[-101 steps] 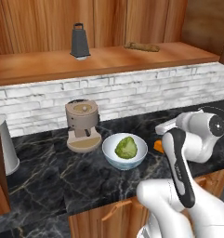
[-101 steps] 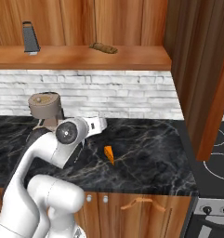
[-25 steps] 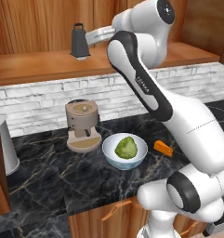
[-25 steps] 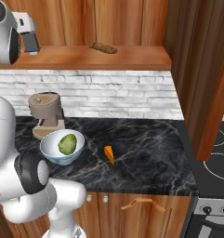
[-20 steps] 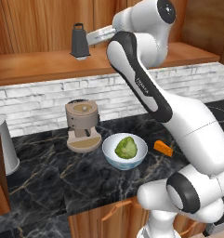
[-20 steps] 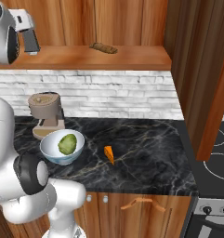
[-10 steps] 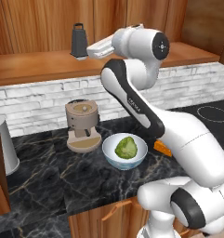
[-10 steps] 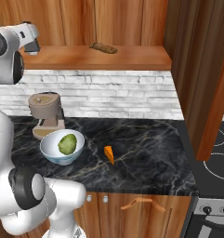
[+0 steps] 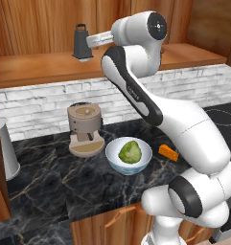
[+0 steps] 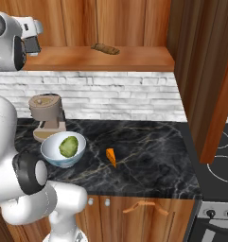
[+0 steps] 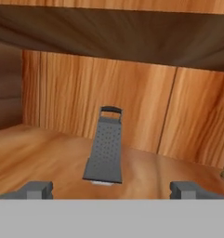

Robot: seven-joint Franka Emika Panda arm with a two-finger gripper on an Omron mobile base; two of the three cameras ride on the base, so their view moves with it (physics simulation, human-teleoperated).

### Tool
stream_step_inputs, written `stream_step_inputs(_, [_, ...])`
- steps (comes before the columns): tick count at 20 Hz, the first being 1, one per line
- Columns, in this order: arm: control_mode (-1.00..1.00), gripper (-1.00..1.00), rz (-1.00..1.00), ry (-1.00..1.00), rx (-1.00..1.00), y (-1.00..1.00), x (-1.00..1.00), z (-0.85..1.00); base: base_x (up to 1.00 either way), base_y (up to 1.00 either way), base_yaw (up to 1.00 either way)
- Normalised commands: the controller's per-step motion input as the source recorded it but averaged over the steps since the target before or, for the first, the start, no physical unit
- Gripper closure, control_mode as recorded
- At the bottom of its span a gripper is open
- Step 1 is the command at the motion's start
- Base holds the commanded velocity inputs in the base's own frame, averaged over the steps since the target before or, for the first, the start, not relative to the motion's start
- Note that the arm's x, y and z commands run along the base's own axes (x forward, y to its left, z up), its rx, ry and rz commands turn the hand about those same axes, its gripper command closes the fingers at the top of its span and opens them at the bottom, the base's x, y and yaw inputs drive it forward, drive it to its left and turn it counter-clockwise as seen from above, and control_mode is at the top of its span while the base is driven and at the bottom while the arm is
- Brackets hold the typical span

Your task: Pick the cheese from the fridge and the cheese grater from the cabinet and place them next to the salad bowl.

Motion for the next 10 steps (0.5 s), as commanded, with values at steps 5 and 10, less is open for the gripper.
stream_step_inputs(5, [-1.00,-1.00,0.00,0.00,0.00,0.04,0.06,-0.01,0.00,0.00,0.00])
stream_step_inputs(10, [-1.00,-1.00,0.00,0.00,0.00,0.08,0.05,-0.12,0.00,0.00,0.00])
